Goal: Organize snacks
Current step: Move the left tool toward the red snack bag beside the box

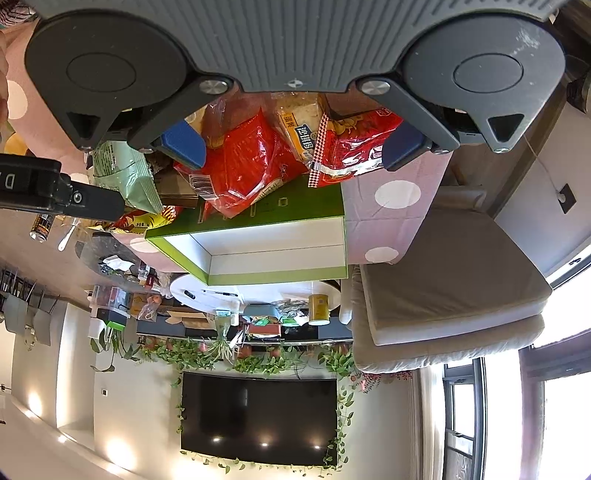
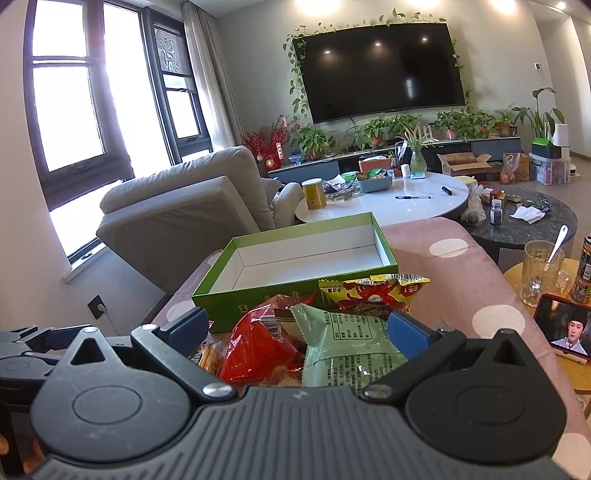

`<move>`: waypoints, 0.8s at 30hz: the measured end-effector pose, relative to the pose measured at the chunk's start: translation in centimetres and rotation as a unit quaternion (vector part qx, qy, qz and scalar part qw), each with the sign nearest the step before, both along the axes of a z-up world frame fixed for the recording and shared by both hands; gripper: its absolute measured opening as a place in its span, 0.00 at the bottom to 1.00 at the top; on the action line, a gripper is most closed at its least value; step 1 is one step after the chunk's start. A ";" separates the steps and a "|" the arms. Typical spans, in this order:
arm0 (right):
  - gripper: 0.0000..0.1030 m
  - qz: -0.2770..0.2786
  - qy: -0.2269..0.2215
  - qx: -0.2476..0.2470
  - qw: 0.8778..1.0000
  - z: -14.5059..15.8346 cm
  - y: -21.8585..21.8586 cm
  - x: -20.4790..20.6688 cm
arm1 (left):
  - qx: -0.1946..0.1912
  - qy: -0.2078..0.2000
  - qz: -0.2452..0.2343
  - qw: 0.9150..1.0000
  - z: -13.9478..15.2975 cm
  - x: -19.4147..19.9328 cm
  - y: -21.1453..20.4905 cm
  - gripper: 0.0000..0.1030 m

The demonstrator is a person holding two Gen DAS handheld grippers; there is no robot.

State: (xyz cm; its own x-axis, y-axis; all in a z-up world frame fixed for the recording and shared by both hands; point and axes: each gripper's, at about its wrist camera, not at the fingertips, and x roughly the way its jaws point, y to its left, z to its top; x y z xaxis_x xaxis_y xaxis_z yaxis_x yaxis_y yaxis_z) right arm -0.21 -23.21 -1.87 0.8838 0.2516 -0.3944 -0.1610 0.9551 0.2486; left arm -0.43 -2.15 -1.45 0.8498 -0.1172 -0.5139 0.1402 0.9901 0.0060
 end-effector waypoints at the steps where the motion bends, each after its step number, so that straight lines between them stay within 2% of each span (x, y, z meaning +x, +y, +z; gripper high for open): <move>1: 0.84 0.000 0.000 -0.001 1.000 0.0 0.0 0.0 | 0.000 0.000 0.000 1.000 0.0 0.0 0.0 0.99; 11: 0.84 0.001 -0.004 -0.005 1.000 -0.1 0.0 -0.1 | 0.001 0.004 -0.002 1.000 -0.3 -0.1 0.0 0.99; 18: 0.84 0.000 0.005 0.013 1.000 0.2 0.1 -0.1 | 0.003 0.002 -0.012 1.000 -0.3 -0.1 -0.1 0.99; 24: 0.84 0.023 -0.002 -0.011 1.000 0.6 0.6 0.1 | -0.014 0.009 -0.020 1.000 -0.6 0.2 0.3 0.93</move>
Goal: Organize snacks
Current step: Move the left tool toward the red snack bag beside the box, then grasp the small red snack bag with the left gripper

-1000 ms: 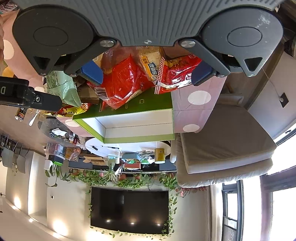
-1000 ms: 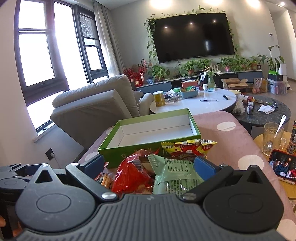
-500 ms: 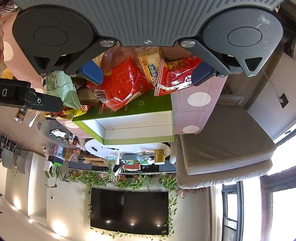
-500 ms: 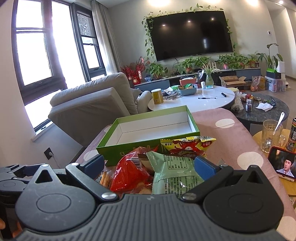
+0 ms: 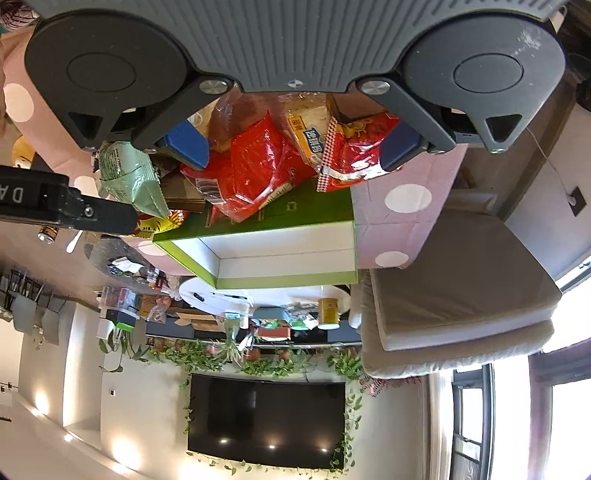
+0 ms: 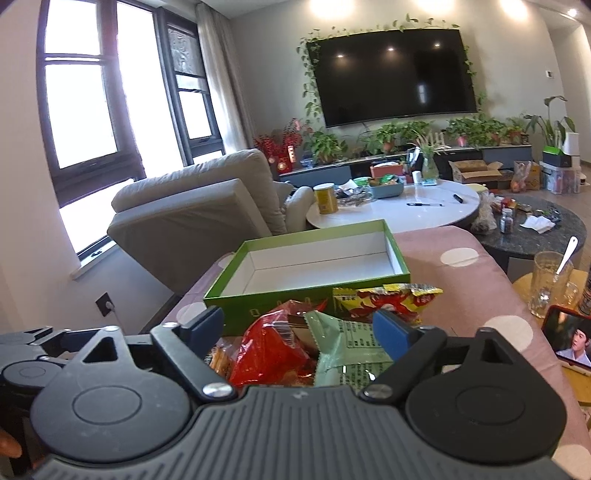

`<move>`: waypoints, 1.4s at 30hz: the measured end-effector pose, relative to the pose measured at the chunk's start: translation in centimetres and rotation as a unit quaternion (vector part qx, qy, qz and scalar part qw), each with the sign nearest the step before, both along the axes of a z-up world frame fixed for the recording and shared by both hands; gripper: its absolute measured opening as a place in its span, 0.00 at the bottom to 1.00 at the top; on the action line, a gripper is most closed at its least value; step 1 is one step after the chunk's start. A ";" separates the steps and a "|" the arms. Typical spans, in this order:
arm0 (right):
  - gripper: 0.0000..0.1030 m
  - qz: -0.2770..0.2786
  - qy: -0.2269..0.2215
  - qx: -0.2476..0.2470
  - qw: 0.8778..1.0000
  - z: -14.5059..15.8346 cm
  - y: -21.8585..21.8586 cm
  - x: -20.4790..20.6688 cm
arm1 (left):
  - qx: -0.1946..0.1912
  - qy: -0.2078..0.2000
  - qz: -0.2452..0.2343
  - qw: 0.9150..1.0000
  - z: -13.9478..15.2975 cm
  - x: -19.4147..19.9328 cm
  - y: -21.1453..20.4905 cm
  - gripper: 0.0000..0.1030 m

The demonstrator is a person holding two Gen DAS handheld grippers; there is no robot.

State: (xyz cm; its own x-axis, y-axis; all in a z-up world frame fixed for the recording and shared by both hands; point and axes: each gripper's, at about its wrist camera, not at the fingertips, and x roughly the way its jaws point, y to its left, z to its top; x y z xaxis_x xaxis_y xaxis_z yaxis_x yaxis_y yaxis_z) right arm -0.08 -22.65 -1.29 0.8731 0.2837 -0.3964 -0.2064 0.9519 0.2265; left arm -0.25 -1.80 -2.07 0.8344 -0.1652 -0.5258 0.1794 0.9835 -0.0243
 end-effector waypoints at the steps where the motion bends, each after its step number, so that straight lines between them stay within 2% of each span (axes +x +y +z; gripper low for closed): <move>1: 0.84 0.004 0.002 -0.002 1.000 0.0 0.1 0.1 | -0.003 0.004 -0.004 1.000 -0.1 0.1 0.1 0.92; 4: 0.83 0.015 0.005 -0.004 1.000 0.0 0.5 0.4 | -0.004 0.010 -0.010 1.000 -0.4 0.3 0.1 0.90; 7: 0.83 0.023 0.008 0.001 1.000 0.0 0.8 0.6 | -0.004 0.015 -0.017 1.000 -0.7 0.5 0.0 0.84; 13: 0.83 0.033 0.014 0.004 0.999 -0.1 1.1 0.9 | -0.005 0.016 -0.012 1.000 -0.8 0.9 0.9 0.81; 18: 0.83 0.053 0.002 -0.004 0.999 0.5 2.1 1.4 | -0.006 0.008 0.019 1.000 -0.6 1.6 3.7 0.79; 20: 0.83 0.067 0.001 -0.006 0.998 0.7 2.8 1.8 | -0.011 0.012 0.033 0.999 -0.9 2.3 5.1 0.74; 23: 0.83 0.091 0.007 -0.010 0.996 0.9 4.3 2.8 | -0.025 0.033 0.048 0.998 -1.9 3.4 7.2 0.72; 27: 0.83 0.132 0.037 -0.002 0.991 0.5 6.8 4.7 | -0.046 0.057 0.059 0.996 -3.4 4.6 9.2 0.72; 33: 0.83 0.159 0.089 -0.032 0.983 -1.2 10.9 8.1 | -0.063 0.085 0.064 0.992 -5.4 6.6 10.9 0.71; 42: 0.83 0.166 0.155 -0.036 0.973 -2.9 13.6 11.3 | -0.109 0.118 0.021 0.987 -7.4 8.9 11.5 0.75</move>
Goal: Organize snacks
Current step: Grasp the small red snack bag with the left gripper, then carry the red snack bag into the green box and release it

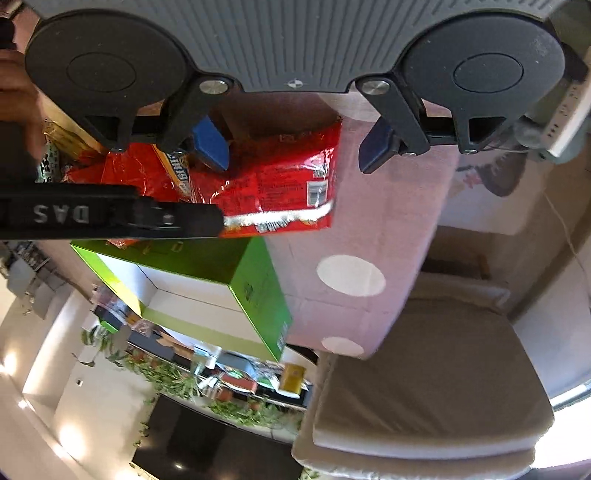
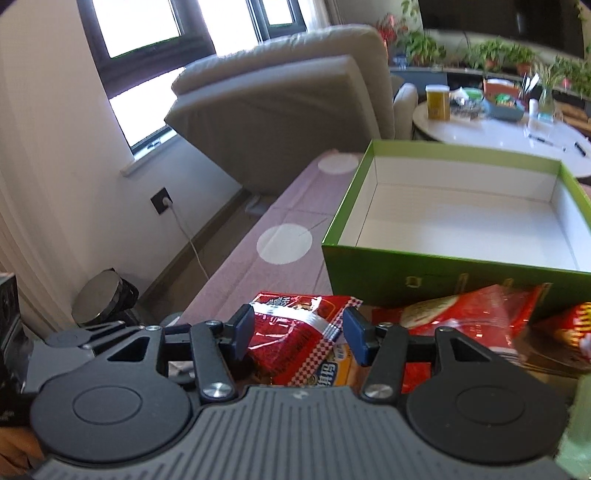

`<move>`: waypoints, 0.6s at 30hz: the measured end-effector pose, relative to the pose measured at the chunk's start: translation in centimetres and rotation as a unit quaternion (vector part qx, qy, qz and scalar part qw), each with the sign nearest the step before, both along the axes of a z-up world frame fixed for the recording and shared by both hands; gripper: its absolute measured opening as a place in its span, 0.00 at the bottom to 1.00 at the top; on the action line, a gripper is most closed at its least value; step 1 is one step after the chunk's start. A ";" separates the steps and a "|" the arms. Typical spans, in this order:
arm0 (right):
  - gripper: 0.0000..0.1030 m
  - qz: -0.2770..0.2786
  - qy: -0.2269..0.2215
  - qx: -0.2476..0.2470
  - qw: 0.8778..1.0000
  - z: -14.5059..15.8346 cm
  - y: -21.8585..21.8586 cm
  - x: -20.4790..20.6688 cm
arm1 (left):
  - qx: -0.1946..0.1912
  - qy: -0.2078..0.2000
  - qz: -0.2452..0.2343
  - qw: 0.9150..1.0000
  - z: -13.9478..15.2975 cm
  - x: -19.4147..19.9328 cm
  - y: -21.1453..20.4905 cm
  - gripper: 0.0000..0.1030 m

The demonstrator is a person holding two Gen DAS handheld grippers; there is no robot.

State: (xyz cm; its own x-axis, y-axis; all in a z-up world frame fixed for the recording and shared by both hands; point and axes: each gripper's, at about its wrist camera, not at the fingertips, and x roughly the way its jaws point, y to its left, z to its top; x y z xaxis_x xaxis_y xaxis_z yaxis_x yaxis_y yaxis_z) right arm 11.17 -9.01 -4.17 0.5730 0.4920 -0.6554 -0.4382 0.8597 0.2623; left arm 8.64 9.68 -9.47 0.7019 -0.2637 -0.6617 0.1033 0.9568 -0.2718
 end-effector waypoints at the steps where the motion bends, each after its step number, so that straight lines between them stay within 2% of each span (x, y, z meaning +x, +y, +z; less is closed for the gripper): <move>1: 0.83 0.001 0.004 -0.003 1.000 -0.3 0.2 0.3 | -0.003 0.003 -0.001 1.000 -0.3 0.3 0.1 0.77; 4: 0.83 0.006 0.019 -0.010 1.000 -1.0 0.8 1.0 | -0.008 0.014 -0.005 1.000 -1.1 0.9 0.0 0.78; 6: 0.83 0.009 0.024 -0.012 1.000 -1.4 1.0 1.3 | -0.004 0.003 -0.015 1.000 -1.2 0.9 -0.3 0.78; 8: 0.83 0.013 0.022 -0.016 1.000 -1.7 1.2 1.6 | -0.007 -0.002 -0.028 1.000 -1.2 0.9 -0.8 0.66; 10: 0.83 0.021 0.017 -0.019 0.999 -1.9 1.4 1.8 | -0.004 -0.005 -0.027 1.000 -0.8 1.2 -1.2 0.63; 12: 0.79 0.022 0.010 -0.018 1.000 -1.6 1.4 1.5 | 0.002 -0.019 -0.026 0.999 0.0 0.7 -1.5 0.57; 15: 0.77 0.021 -0.018 -0.019 0.999 -0.6 0.7 0.4 | 0.001 -0.055 -0.029 0.998 2.4 -0.9 -1.9 0.56; 18: 0.77 0.020 -0.038 0.001 0.999 1.4 -0.6 -1.0 | 0.012 -0.100 -0.036 0.994 5.2 -2.3 -2.9 0.56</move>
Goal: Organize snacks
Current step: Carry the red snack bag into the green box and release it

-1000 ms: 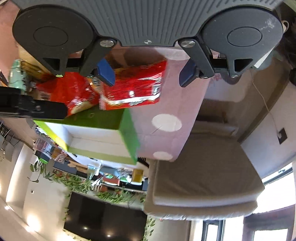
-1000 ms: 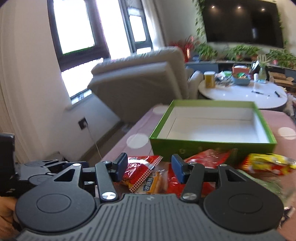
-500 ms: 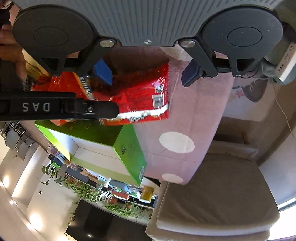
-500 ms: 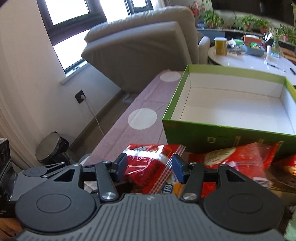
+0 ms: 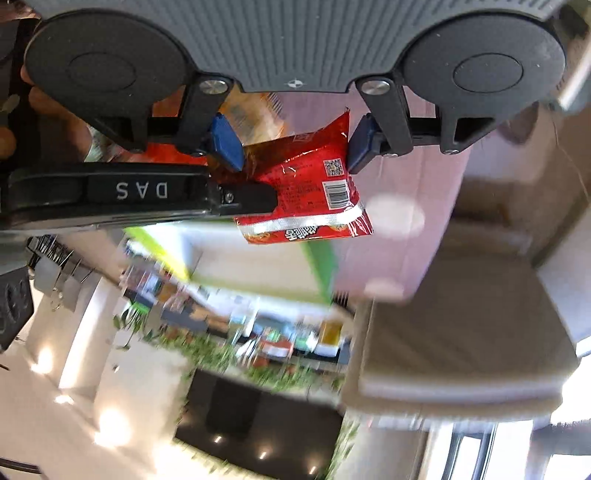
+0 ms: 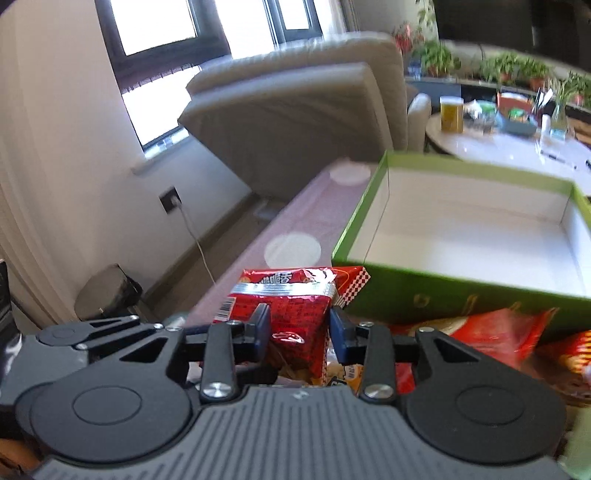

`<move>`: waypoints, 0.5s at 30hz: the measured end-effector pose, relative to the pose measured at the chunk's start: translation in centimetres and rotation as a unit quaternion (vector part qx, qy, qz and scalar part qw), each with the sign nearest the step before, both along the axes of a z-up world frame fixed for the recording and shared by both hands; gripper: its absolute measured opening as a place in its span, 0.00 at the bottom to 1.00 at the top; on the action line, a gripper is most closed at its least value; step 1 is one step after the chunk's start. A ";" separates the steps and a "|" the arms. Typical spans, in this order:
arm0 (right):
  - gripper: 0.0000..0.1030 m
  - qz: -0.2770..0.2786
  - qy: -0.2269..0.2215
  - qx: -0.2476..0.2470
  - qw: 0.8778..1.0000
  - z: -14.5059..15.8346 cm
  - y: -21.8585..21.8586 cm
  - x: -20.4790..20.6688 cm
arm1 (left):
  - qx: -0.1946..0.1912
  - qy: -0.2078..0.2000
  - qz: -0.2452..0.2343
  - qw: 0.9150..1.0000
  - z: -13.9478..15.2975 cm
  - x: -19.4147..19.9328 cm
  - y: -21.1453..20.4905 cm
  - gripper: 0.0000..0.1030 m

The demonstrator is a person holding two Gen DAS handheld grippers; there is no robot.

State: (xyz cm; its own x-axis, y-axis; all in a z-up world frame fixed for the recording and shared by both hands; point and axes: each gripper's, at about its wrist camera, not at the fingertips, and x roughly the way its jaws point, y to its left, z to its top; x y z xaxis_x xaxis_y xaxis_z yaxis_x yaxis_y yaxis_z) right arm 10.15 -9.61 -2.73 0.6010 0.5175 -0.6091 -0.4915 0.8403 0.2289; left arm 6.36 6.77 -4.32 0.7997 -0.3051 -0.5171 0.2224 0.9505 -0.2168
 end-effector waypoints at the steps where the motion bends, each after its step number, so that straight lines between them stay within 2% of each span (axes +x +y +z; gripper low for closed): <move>1: 0.77 -0.002 -0.010 0.007 1.000 0.7 -0.5 -0.4 | 0.005 -0.014 -0.006 1.000 0.9 -0.1 -0.5 0.56; 4: 0.77 -0.016 -0.048 0.022 0.998 3.1 -2.0 -1.2 | 0.023 -0.047 -0.031 0.998 3.1 0.8 -2.6 0.57; 7: 0.78 -0.041 -0.074 0.025 0.996 4.7 -3.5 -0.3 | 0.031 -0.058 -0.052 0.996 4.1 2.9 -4.8 0.58; 11: 0.78 -0.080 -0.069 0.037 0.994 5.2 -5.5 2.7 | 0.032 -0.052 -0.065 0.996 4.1 6.9 -6.9 0.58; 15: 0.78 -0.108 -0.049 0.047 0.992 4.0 -6.6 6.1 | 0.038 -0.036 -0.067 0.996 3.2 9.9 -8.4 0.58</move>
State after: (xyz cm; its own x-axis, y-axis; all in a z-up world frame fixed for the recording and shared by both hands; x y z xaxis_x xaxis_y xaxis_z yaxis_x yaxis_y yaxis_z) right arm 16.23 -16.17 1.25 0.7577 0.4220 -0.4978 -0.3256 0.9055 0.2720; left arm 16.25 -1.58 -1.13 0.7903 -0.3746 -0.4849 0.3617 0.9240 -0.1242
